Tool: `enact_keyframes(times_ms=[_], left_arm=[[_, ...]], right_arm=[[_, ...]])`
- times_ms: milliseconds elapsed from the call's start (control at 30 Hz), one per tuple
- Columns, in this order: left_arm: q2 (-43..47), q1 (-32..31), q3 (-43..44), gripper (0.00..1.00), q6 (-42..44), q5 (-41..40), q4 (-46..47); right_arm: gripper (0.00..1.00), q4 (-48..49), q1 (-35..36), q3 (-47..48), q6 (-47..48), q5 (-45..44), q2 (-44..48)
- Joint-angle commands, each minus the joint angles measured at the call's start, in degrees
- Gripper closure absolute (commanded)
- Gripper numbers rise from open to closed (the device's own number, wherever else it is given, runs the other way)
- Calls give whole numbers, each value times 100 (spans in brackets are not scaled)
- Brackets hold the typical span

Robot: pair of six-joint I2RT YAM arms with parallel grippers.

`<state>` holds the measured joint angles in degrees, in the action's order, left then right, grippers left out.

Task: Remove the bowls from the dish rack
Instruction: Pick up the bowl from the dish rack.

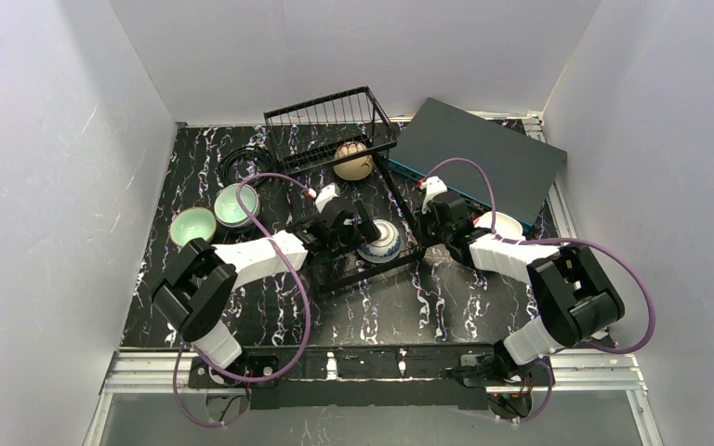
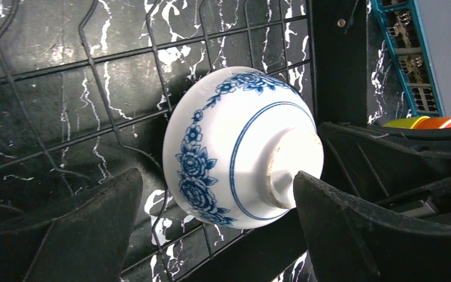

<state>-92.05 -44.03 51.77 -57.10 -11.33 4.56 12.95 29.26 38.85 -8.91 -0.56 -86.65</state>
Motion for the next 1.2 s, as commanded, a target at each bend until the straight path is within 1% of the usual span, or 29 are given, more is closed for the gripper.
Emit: enact_keyframes(times_ms=[0, 133, 467, 667, 967, 1033, 1167], left_arm=[[-120, 84, -61, 2, -45, 121, 354], [-141, 124, -210, 2, 11, 166, 781], [-425, 123, -265, 2, 111, -20, 1103], [-788, 125, -270, 2, -97, 182, 1136], [-964, 105, -369, 2, -540, 498, 986], [-996, 106, -390, 3, -620, 526, 986], [-891, 105, -451, 11, -690, 459, 958]], right_arm=[[99, -335, 51, -183, -622, 792, -434], [99, -290, 48, -184, -643, 828, -490], [99, -270, 51, -175, -649, 873, -559], [99, -284, 49, -199, -660, 873, -538], [99, -293, 49, -201, -665, 873, -519], [99, -293, 48, -202, -661, 873, -519], [99, -302, 50, -223, -673, 866, -493]])
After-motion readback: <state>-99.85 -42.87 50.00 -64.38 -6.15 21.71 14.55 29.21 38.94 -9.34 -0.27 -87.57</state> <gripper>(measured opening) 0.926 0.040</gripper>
